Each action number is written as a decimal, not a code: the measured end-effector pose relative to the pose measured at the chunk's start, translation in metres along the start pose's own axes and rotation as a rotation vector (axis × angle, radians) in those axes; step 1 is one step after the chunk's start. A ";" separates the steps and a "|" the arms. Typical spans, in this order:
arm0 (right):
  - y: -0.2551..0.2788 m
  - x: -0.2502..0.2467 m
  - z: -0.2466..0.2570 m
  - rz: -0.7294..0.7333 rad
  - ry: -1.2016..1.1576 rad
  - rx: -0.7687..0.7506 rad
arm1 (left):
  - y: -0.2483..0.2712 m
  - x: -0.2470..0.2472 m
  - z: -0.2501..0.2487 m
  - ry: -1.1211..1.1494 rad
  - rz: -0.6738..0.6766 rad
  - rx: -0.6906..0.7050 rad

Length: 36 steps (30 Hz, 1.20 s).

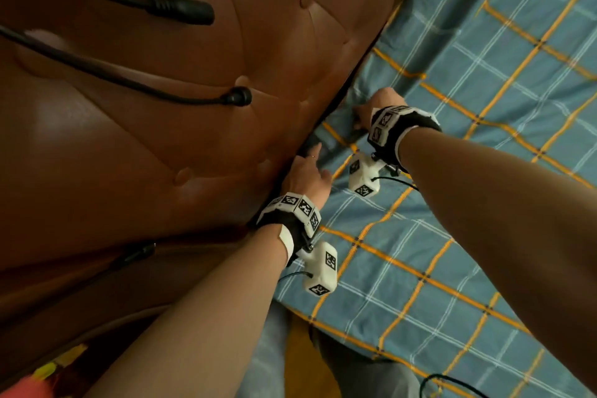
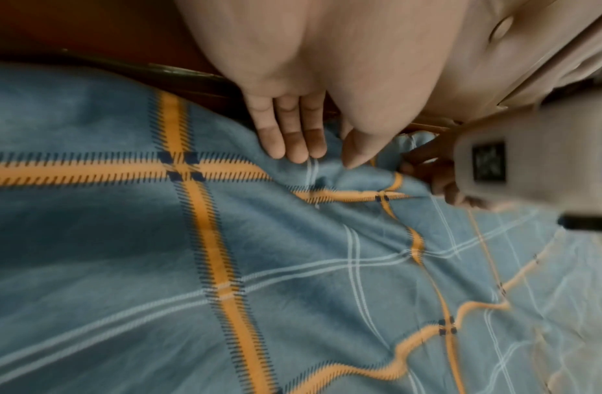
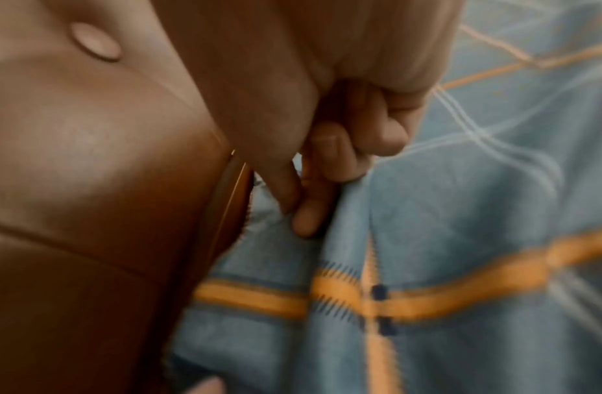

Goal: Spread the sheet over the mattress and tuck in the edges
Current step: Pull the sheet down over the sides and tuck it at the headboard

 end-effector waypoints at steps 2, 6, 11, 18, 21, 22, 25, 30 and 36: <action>-0.002 0.002 0.013 0.012 -0.116 -0.033 | 0.004 0.003 -0.004 -0.070 -0.028 0.027; -0.004 0.006 0.042 0.041 -0.227 -0.134 | 0.011 0.003 -0.019 -0.023 -0.134 0.205; -0.004 -0.004 0.041 0.030 -0.012 -0.161 | -0.005 0.004 -0.012 -0.064 0.021 0.129; -0.006 0.011 0.046 0.142 0.496 -0.336 | -0.038 0.000 -0.021 0.225 0.092 -0.175; -0.009 0.000 0.042 0.185 0.214 -0.274 | -0.031 -0.006 -0.023 0.180 0.029 -0.106; -0.006 -0.010 0.038 0.137 0.107 -0.266 | -0.024 -0.010 -0.023 0.178 -0.031 -0.047; -0.003 -0.049 0.019 -0.099 0.064 -0.224 | 0.000 -0.023 -0.032 0.166 -0.235 0.148; -0.019 -0.065 0.001 -0.027 0.109 -0.059 | -0.002 -0.012 -0.046 -0.089 -0.126 0.170; -0.026 -0.029 0.009 0.020 0.174 -0.076 | 0.007 0.005 -0.041 -0.078 -0.163 0.081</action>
Point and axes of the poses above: each hand's wrist, its own y-axis away from the middle knuckle, its own x-axis out of the palm, z = x × y, the point moved 5 cm from there along -y, towards the middle knuckle, and after that the axes turned 13 degrees about -y, right-handed, at the moved point
